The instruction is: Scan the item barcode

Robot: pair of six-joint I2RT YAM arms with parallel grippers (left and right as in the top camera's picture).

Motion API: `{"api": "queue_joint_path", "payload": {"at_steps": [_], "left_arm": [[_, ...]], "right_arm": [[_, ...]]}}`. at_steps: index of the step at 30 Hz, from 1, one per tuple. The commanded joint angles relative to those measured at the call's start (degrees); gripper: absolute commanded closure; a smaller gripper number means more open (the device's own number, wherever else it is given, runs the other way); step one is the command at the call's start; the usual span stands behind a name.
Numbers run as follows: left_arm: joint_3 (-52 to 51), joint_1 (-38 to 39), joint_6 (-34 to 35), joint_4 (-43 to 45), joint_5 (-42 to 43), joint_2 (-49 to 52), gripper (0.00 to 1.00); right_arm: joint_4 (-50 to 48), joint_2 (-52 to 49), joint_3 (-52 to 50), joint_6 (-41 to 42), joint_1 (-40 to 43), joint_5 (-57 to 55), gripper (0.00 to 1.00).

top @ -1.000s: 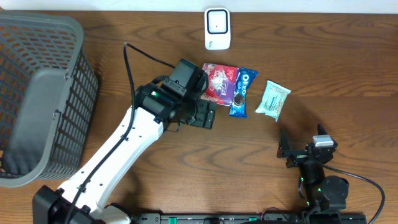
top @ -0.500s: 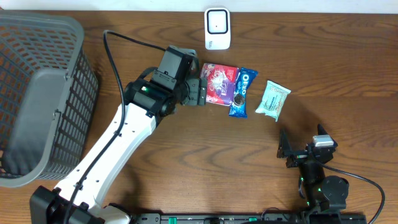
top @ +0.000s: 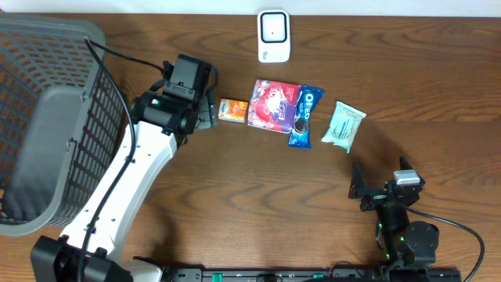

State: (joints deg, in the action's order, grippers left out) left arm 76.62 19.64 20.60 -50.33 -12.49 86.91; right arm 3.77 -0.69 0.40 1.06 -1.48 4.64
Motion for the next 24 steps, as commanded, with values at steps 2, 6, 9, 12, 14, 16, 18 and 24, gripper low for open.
{"api": "queue_joint_path", "payload": {"at_steps": [2,6,9,12,14,16,18,24], "left_arm": [[0.42,-0.07,1.11,-1.75,-1.49,0.42,0.14],[0.42,-0.07,1.11,-2.34,-1.49,0.42,0.14],[0.42,-0.07,1.11,-2.34,-1.51,0.42,0.14],[0.42,-0.07,1.11,-2.34,-1.49,0.42,0.14],[0.42,-0.07,1.11,-2.34,-1.49,0.42,0.14],[0.42,-0.07,1.11,-2.34,-1.49,0.42,0.14],[0.42,-0.07,1.11,-2.34,-1.49,0.42,0.14],[0.42,-0.07,1.11,-2.34,-1.51,0.42,0.14]], "right_arm": [[-0.79,0.31,-0.09,0.37,-0.44,-0.07,0.01],[-4.28,0.31,-0.09,10.10,-0.46,7.37,0.01],[-4.33,0.31,-0.09,26.27,-0.46,24.76,0.01],[-9.49,0.31,-0.09,33.66,-0.46,26.73,0.01],[-14.01,0.31,-0.09,33.83,-0.46,28.13,0.01],[-20.55,0.28,0.04,33.62,-0.42,26.86,0.01],[-22.88,0.11,1.68,33.62,-0.13,24.13,0.01],[-5.86,-9.03,17.40,21.46,1.73,19.45,0.01]]}}
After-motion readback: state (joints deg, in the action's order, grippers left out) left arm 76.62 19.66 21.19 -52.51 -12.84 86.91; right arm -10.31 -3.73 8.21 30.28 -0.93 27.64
